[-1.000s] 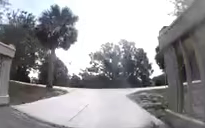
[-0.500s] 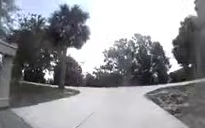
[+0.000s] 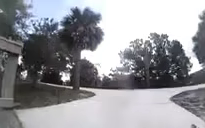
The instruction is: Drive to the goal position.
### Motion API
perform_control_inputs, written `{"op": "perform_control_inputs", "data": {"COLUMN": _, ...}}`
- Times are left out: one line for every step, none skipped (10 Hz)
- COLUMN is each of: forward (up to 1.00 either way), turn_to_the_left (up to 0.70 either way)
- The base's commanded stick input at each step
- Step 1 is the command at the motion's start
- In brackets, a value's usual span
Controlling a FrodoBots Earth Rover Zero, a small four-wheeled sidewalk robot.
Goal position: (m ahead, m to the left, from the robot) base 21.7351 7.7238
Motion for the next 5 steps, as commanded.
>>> {"op": "perform_control_inputs", "data": {"forward": 0.85, "turn_to_the_left": 0.0}}
{"op": "perform_control_inputs", "data": {"forward": 0.85, "turn_to_the_left": 0.0}}
{"op": "perform_control_inputs", "data": {"forward": 0.85, "turn_to_the_left": 0.0}}
{"op": "perform_control_inputs", "data": {"forward": 0.85, "turn_to_the_left": 0.0}}
{"op": "perform_control_inputs", "data": {"forward": 0.85, "turn_to_the_left": 0.0}}
